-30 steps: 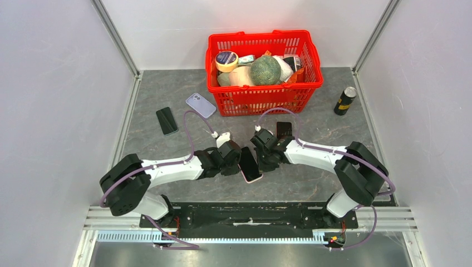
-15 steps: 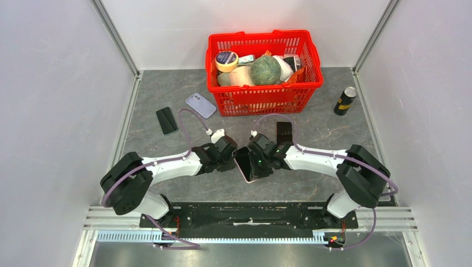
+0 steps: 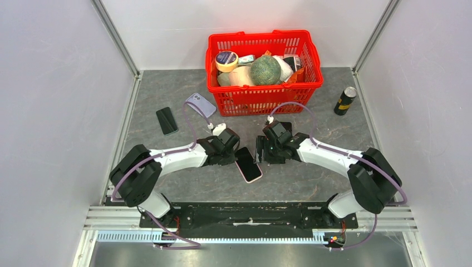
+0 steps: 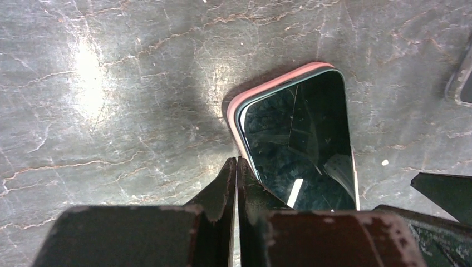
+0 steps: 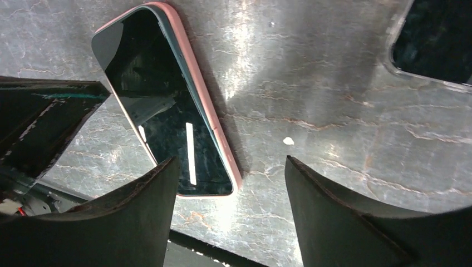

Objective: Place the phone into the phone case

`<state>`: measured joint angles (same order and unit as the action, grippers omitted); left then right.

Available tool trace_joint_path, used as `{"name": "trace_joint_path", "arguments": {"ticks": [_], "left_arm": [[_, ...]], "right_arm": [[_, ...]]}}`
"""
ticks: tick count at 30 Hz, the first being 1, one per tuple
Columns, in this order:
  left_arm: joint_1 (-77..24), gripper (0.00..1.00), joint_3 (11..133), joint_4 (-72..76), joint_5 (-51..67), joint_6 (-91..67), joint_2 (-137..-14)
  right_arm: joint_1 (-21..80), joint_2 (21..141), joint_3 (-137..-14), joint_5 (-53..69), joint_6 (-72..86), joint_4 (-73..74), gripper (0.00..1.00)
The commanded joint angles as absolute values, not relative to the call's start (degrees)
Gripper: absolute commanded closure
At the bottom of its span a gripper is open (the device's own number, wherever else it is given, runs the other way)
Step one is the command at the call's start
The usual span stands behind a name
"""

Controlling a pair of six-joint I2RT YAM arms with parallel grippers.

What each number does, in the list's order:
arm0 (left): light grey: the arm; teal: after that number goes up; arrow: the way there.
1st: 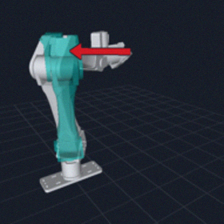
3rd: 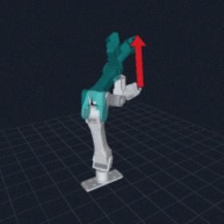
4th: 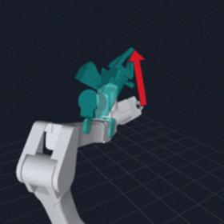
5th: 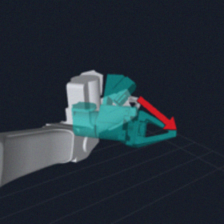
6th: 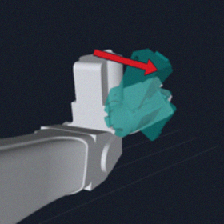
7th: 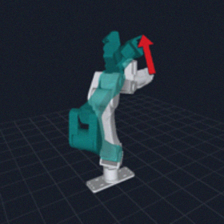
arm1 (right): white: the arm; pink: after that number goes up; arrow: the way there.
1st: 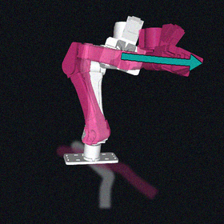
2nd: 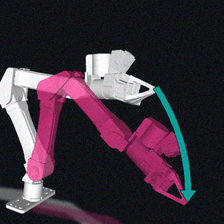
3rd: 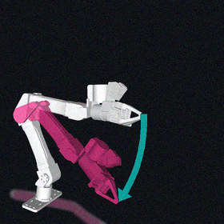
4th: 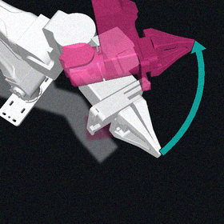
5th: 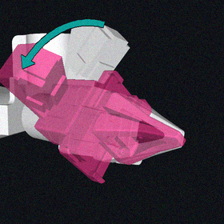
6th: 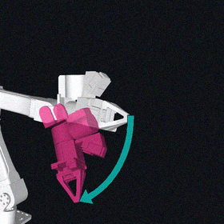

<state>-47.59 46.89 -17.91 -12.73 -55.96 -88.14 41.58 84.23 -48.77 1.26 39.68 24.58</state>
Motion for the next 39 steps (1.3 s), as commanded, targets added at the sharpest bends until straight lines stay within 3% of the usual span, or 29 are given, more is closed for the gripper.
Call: {"name": "trace_joint_path", "arguments": {"ticks": [1, 7, 11, 14, 18, 27, 39], "left_arm": [[-47.37, 0.94, 49.39, -18.99, -14.9, -53.79, -90.45], [-47.29, 0.96, 49.16, -18.55, -15.26, -53.78, -89.71], [-46.87, 0.86, 48.81, -18.78, -16.35, -54.1, -86.59], [-45.97, 0.72, 49.05, -18.37, -16.46, -54.14, -85.55], [-44.11, 0.64, 49.86, -17.69, -15.82, -54.01, -87.04], [-43.2, 0.64, 53.0, -16.39, -14.5, -52.61, -94.76], [-43.74, 0.77, 57.78, -25.44, -17.26, -50.01, -101.48]], "right_arm": [[41.77, 85.67, -47.0, 4.51, 39.59, 17.61, 0.21], [41.92, 87.77, -44.93, 5.96, 41.63, 12.66, 0.18], [42.16, 89.32, -44.64, 6.0, 42.45, 11.74, 0.22], [42.68, 90.45, -44.73, 5.71, 42.63, 11.59, 0.27], [43.06, 92.08, -45.33, 5.3, 42.6, 11.69, 0.3], [43.01, 95.46, -48.95, 3.72, 41.41, 12.87, 0.32], [43.02, 102.04, -55.57, 0.95, 40.02, 16.22, 0.36]]}}
